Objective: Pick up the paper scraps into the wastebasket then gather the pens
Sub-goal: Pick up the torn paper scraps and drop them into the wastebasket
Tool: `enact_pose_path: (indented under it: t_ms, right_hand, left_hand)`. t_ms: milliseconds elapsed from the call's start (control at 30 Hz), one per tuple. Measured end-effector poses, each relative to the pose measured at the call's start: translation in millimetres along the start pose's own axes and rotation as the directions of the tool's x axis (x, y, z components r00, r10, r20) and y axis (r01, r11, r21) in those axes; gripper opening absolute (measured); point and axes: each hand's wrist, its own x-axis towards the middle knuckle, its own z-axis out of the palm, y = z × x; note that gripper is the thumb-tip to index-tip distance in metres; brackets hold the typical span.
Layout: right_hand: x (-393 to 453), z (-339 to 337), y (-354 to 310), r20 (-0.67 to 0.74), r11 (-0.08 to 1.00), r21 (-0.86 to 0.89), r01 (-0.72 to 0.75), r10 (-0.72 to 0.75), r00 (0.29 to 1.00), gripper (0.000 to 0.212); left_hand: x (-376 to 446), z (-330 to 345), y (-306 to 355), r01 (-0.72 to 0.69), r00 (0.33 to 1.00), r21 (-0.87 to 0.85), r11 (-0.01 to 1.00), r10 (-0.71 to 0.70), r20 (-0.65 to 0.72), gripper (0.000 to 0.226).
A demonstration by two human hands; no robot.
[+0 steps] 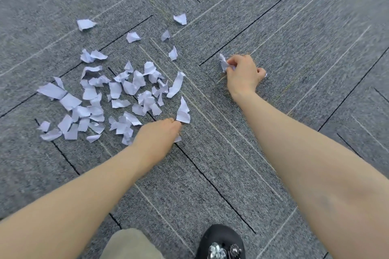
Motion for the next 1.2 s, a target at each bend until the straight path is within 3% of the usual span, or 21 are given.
enact_pose_path:
  t_ms: [67, 167, 300, 433, 500, 667, 800, 867, 933, 967, 1067, 1200]
  right_hand:
    - [1.3, -1.6, 3.6, -0.006, 0.999, -0.012, 0.039, -0.039, 0.999, 0.018]
    - [1.8, -6.1, 6.5, 0.035, 0.997, -0.037, 0.073, -0.071, 0.997, 0.015]
    - [-2.2, -19.1, 21.9, -0.015, 0.990, 0.139, 0.019, -0.017, 1.000, 0.012]
    - [-2.5, -31.3, 56.5, -0.062, 0.997, 0.071, -0.028, 0.033, 0.998, 0.008]
    - [-1.6, -30.3, 72.4, -0.042, 0.998, 0.030, -0.050, 0.052, 0.998, 0.012]
    - [-5.6, -25.7, 74.1, -0.036, 0.993, 0.121, -0.014, 0.018, 0.999, 0.013]
    - [-19.8, -35.4, 64.9, -0.016, 0.933, 0.357, -0.047, 0.056, 0.998, 0.007]
    - [-35.7, -39.4, 61.8, 0.096, 0.897, 0.435, -0.078, 0.040, 0.995, 0.021]
    - [-51.8, -34.9, 62.6, 0.228, 0.919, 0.381, -0.104, 0.016, 0.974, 0.033]
    - [-57.8, -30.5, 64.4, 0.229, 0.942, 0.323, -0.091, 0.016, 0.973, 0.033]
    - [-64.8, -18.3, 67.9, 0.101, 0.970, 0.240, -0.039, 0.015, 0.995, 0.020]
    - [-74.5, -7.9, 66.6, -0.028, 0.967, 0.255, -0.015, 0.023, 0.999, 0.004]
  left_hand:
    - [3.9, -7.9, 1.5, -0.015, 1.000, -0.132, 0.991, 0.014, -0.006, 0.010]
    - [18.3, -21.4, 8.2, -0.033, 0.985, -0.252, 0.967, -0.011, -0.170, 0.013]
    - [42.6, -20.9, 14.1, 0.041, 0.964, -0.219, 0.975, -0.096, -0.247, 0.010]
    - [49.0, -8.3, 15.8, 0.070, 0.949, -0.239, 0.968, -0.139, -0.284, 0.009]
    - [48.5, -7.5, 17.2, 0.065, 0.946, -0.292, 0.954, -0.152, -0.287, 0.009]
    - [50.3, -11.1, 21.3, 0.089, 0.944, -0.340, 0.936, -0.188, -0.270, 0.014]
    - [48.1, -5.4, 20.1, 0.113, 0.926, -0.494, 0.862, -0.272, -0.261, 0.012]
    - [44.7, -1.8, 17.4, 0.147, 0.920, -0.584, 0.798, -0.328, -0.217, 0.016]
    - [39.9, 1.0, 16.0, 0.184, 0.920, -0.617, 0.765, -0.355, -0.165, 0.027]
    - [37.7, 1.7, 16.1, 0.197, 0.921, -0.610, 0.767, -0.358, -0.153, 0.031]
    - [35.2, 3.3, 17.3, 0.213, 0.914, -0.589, 0.780, -0.372, -0.163, 0.033]
    - [33.3, 6.5, 19.5, 0.217, 0.903, -0.591, 0.777, -0.390, -0.182, 0.019]
